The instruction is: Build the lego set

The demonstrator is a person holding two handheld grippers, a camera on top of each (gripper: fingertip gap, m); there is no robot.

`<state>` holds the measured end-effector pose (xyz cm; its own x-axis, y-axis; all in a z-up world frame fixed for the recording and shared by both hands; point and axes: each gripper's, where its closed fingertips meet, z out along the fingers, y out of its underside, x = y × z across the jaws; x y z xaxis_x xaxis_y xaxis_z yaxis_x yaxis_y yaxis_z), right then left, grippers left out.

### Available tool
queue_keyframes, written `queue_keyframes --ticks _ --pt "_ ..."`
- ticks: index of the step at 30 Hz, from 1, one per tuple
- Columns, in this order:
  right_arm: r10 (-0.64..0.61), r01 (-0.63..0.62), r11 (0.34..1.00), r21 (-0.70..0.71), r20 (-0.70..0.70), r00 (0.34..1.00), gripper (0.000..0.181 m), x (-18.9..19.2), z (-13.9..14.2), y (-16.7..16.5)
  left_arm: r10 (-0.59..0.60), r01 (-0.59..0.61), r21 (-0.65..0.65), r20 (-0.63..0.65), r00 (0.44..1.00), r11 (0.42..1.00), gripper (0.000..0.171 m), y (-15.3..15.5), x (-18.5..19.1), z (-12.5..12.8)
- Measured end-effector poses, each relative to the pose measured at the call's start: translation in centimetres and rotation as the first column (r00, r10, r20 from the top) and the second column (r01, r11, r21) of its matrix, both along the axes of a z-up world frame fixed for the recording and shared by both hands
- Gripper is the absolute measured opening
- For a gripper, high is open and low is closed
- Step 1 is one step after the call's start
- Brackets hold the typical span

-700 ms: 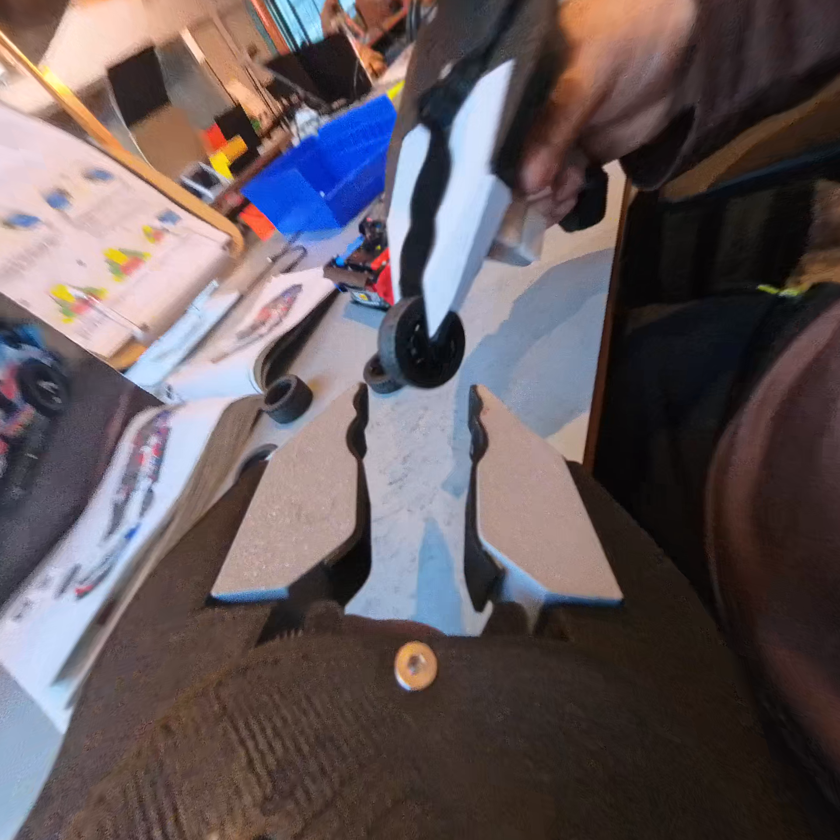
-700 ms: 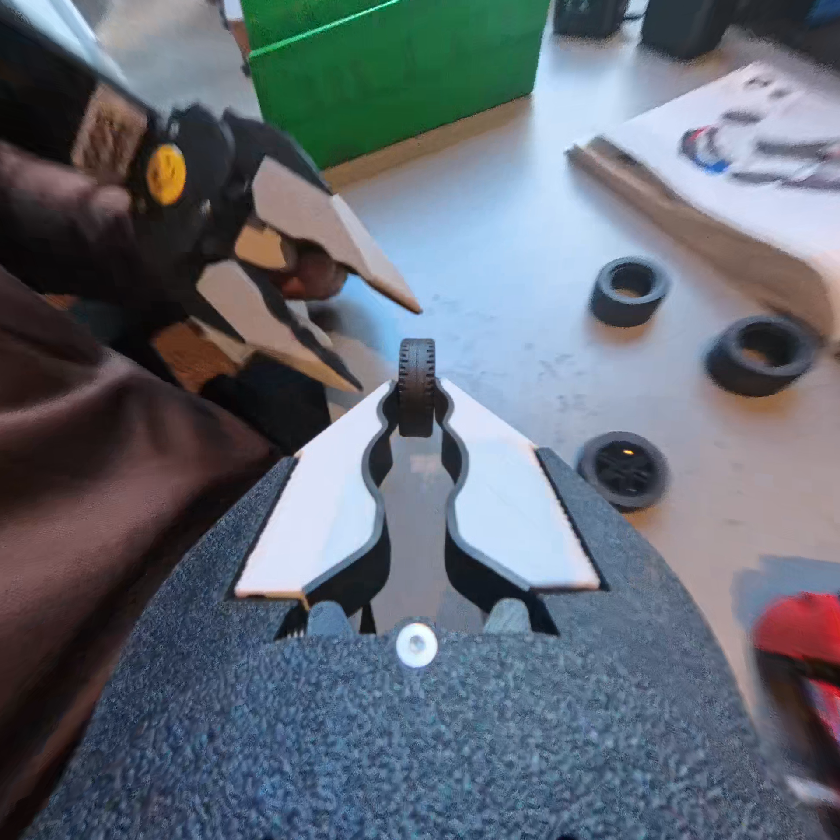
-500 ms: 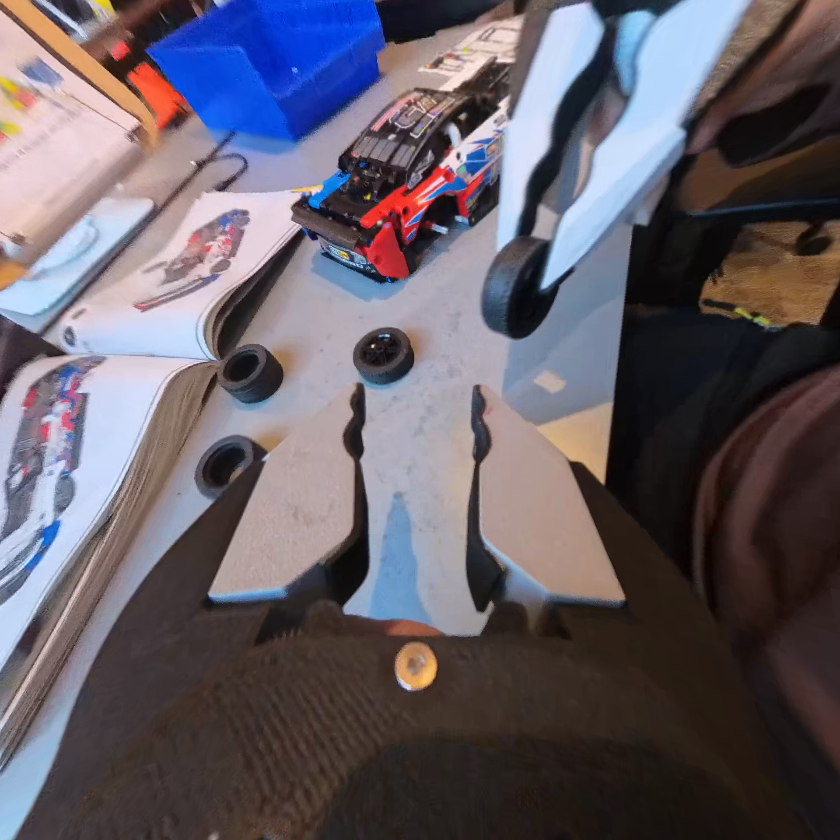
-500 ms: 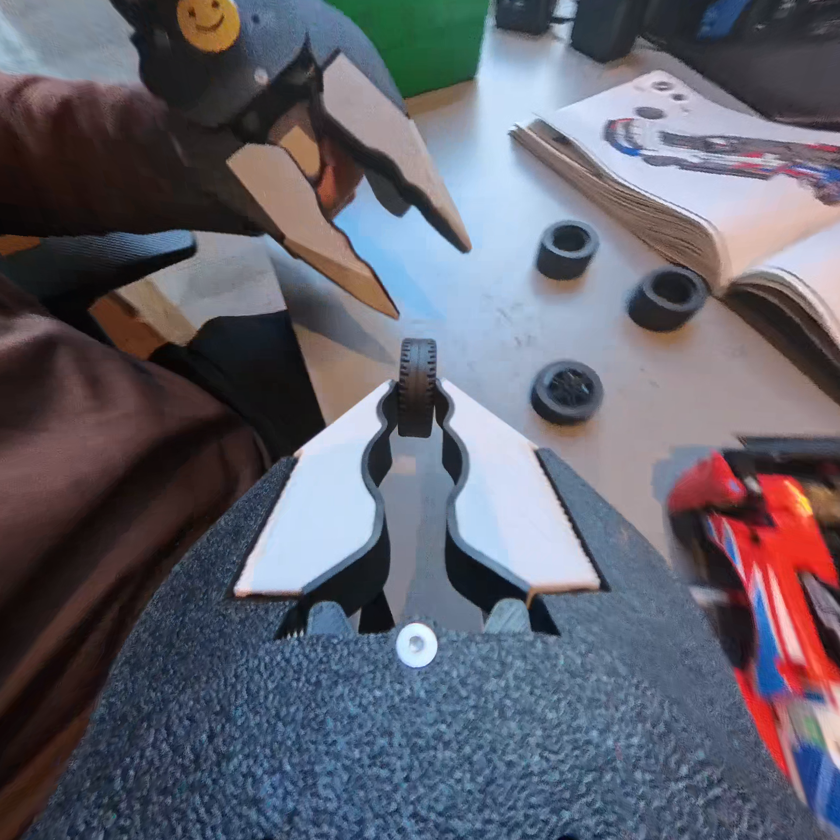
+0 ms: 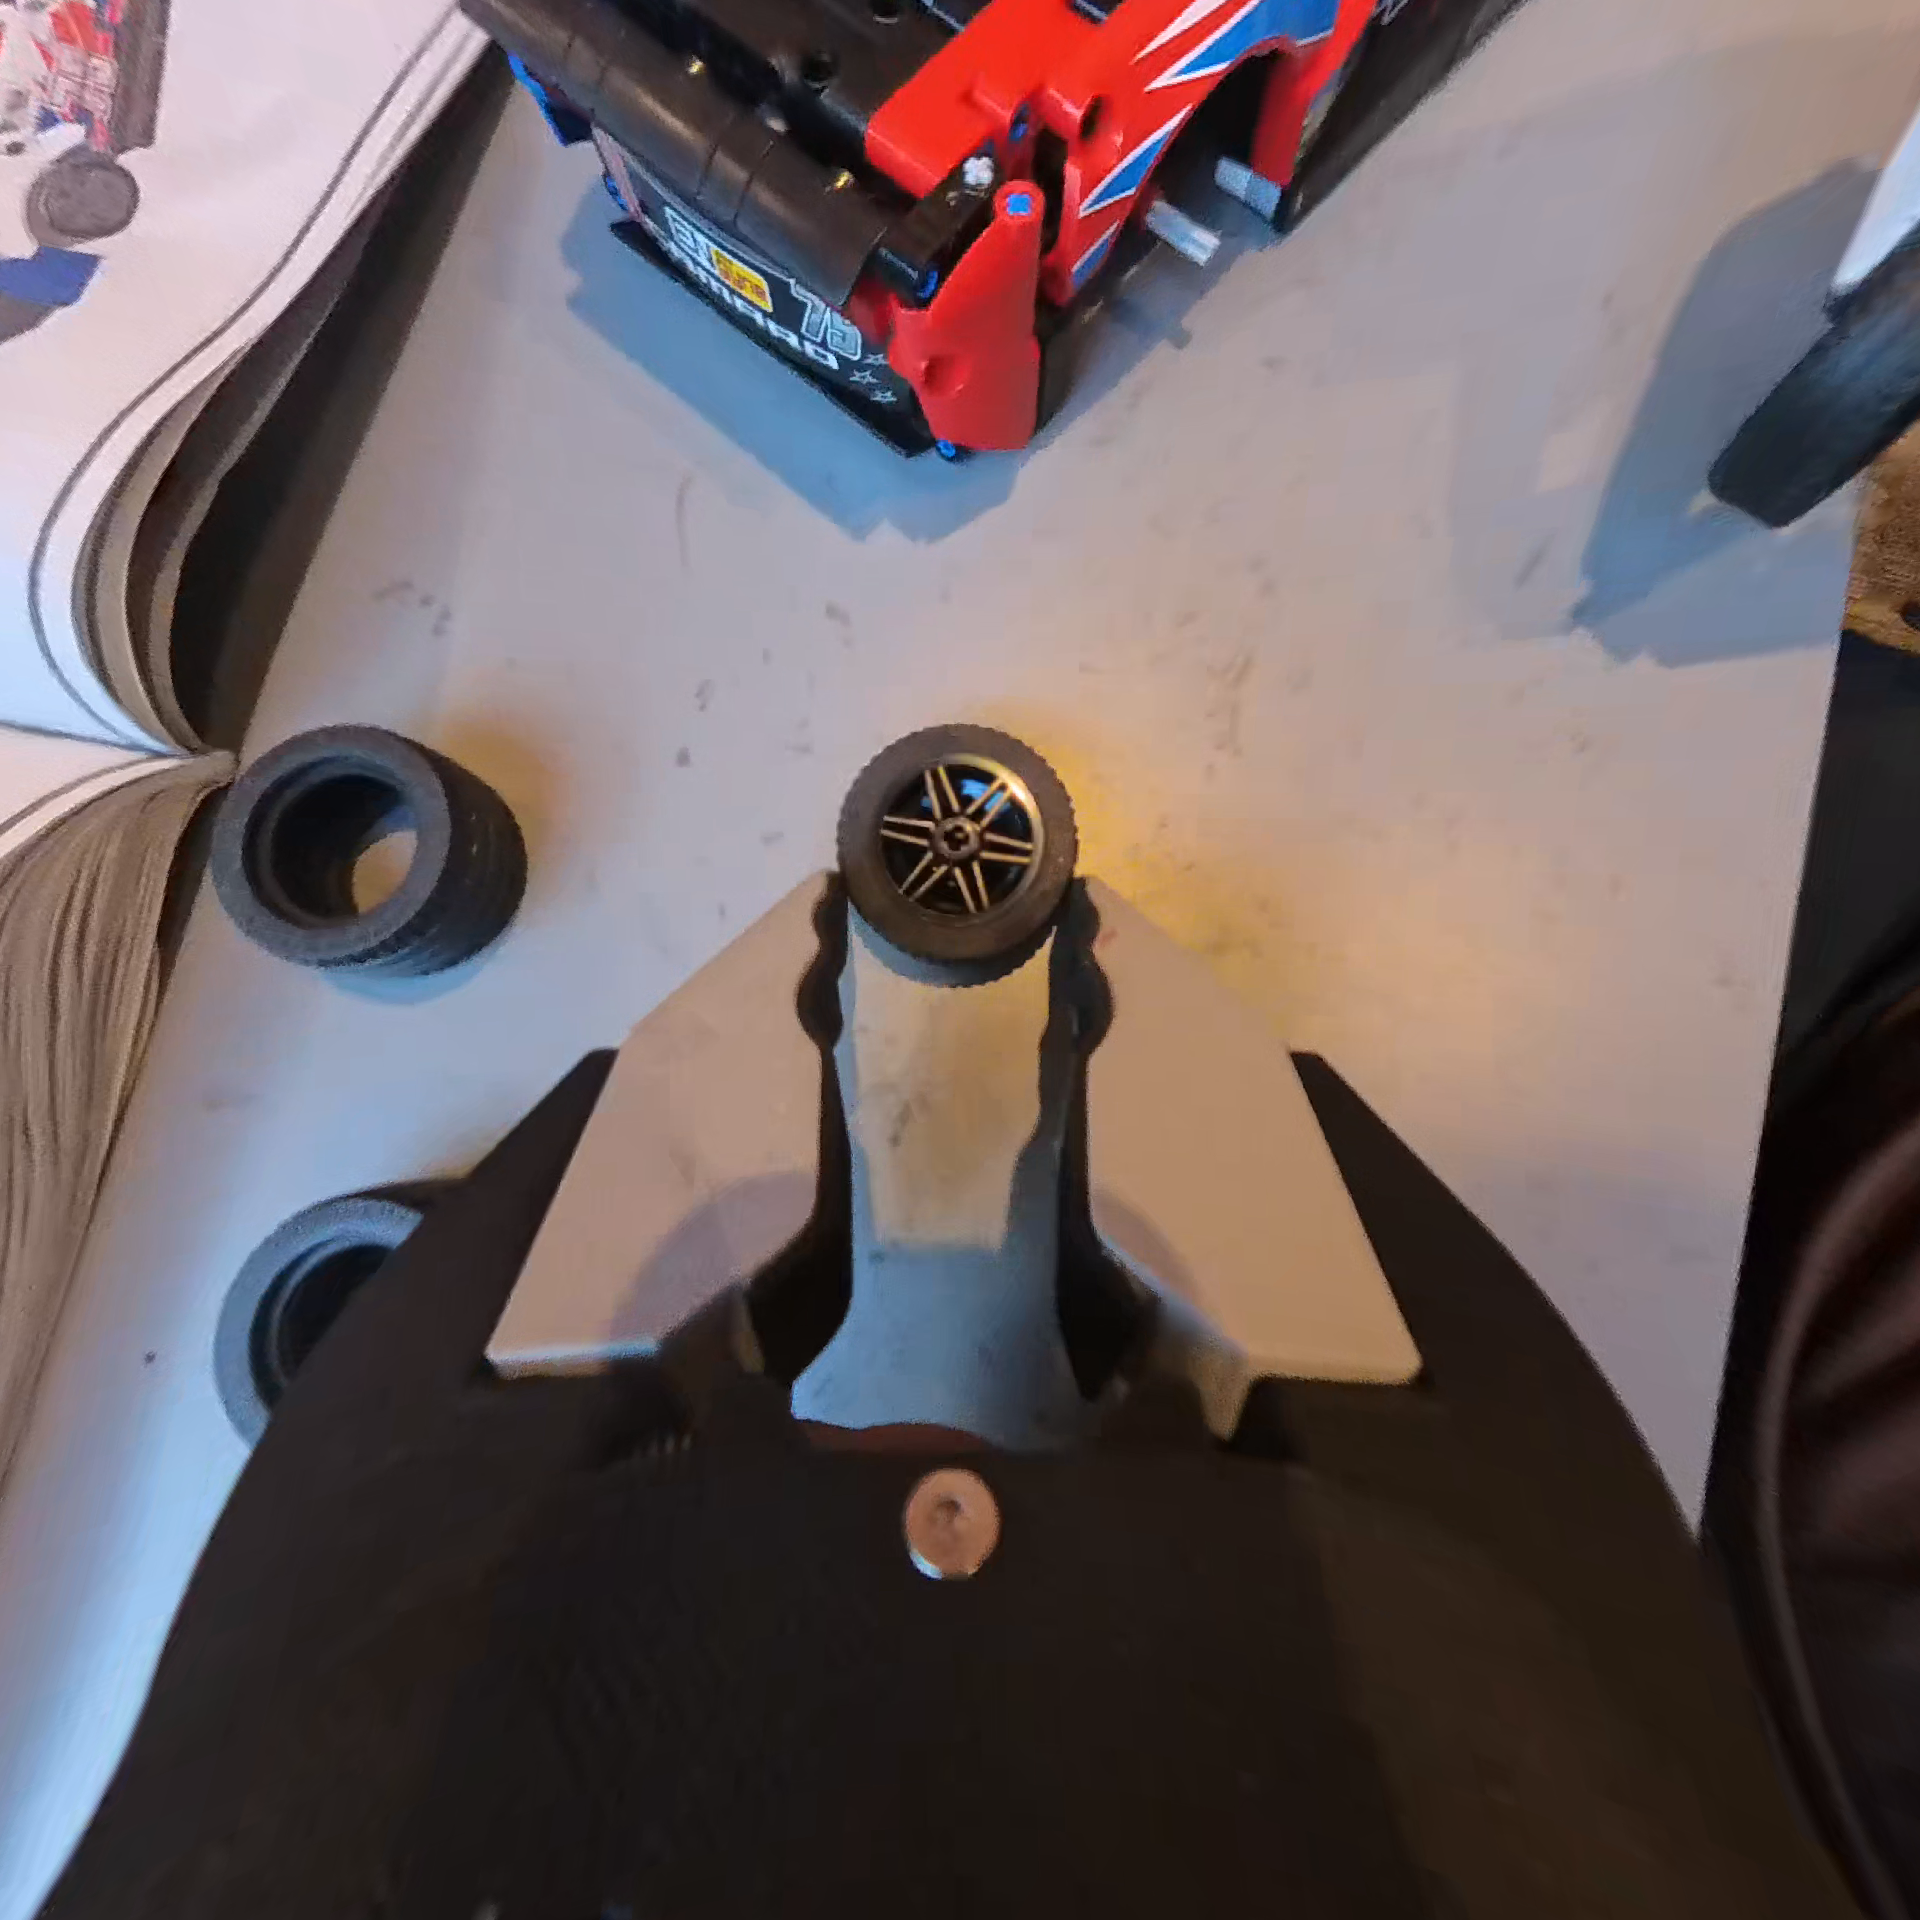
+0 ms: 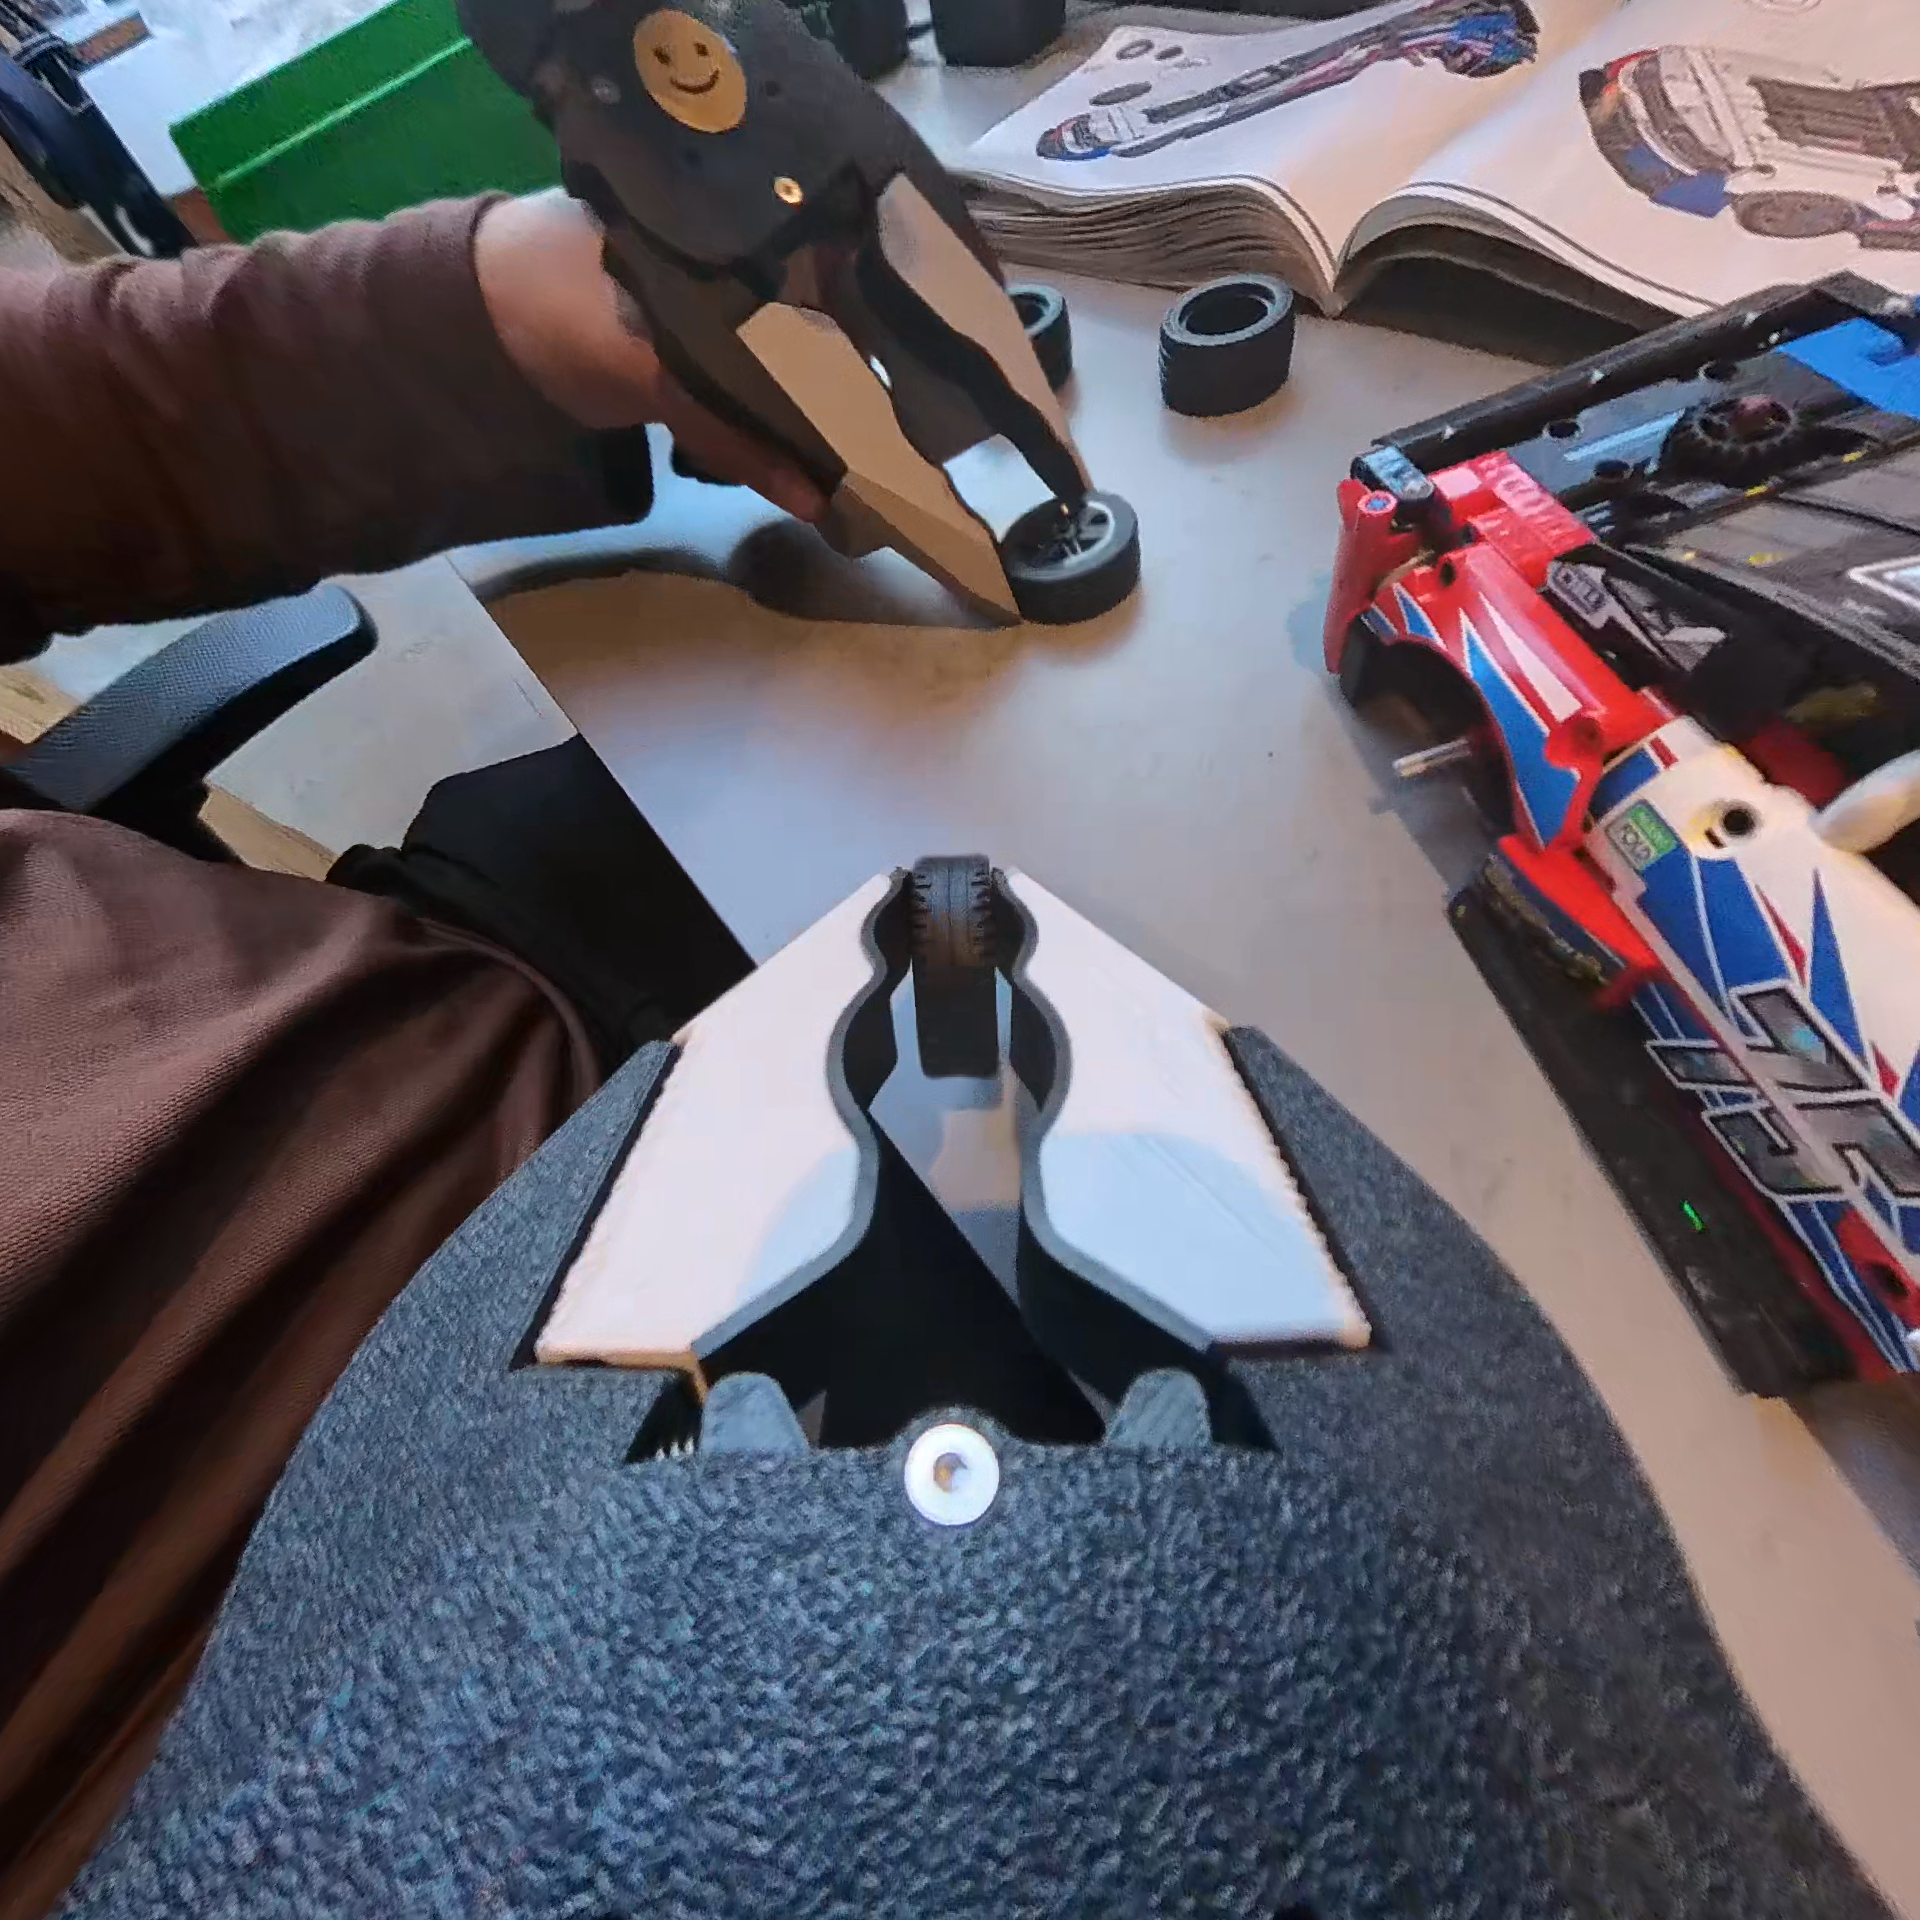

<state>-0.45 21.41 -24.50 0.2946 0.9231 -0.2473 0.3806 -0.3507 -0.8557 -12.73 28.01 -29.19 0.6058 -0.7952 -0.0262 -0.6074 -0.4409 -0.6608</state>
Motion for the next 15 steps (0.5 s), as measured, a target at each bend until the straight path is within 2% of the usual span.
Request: queue_keyframes --ticks 3,6,7,8,11,13,15 --pt "0.008 -0.008 1.000 -0.011 0.018 1.000 0.010 -0.1 -0.4 0.3 0.025 -0.025 0.070 -0.005 1.000 0.997 0.038 -0.9 -1.1 0.5" --pt "0.016 -0.016 1.000 -0.022 0.019 1.000 0.010 -1.0 -0.1 1.1 -0.010 0.010 0.020 0.016 1.000 1.000 0.034 -3.7 -2.1 0.1" --pt "0.018 -0.018 1.000 -0.024 0.013 1.000 0.010 -1.5 0.2 1.4 -0.022 0.021 0.009 0.029 0.999 1.000 0.008 -4.6 -2.4 0.0" --pt "0.024 -0.024 0.999 -0.026 0.004 1.000 0.010 -2.1 0.5 1.8 -0.031 0.030 0.012 0.037 0.999 0.999 0.000 -5.3 -2.9 0.0" --pt "0.040 -0.039 0.999 -0.019 0.019 0.999 0.010 -4.1 0.5 3.1 0.011 -0.015 0.051 0.067 0.998 0.999 0.010 -5.4 -4.5 0.1" --pt "0.015 -0.013 1.000 -0.021 0.084 0.996 0.010 -4.8 -0.7 4.4 0.037 -0.039 0.020 0.092 0.995 0.999 0.010 -5.3 -4.8 0.1" --pt "-0.001 0.004 1.000 -0.023 0.117 0.993 0.010 -5.6 -1.4 4.7 0.064 -0.067 0.052 0.067 0.996 0.996 0.004 -4.8 -5.1 0.0"
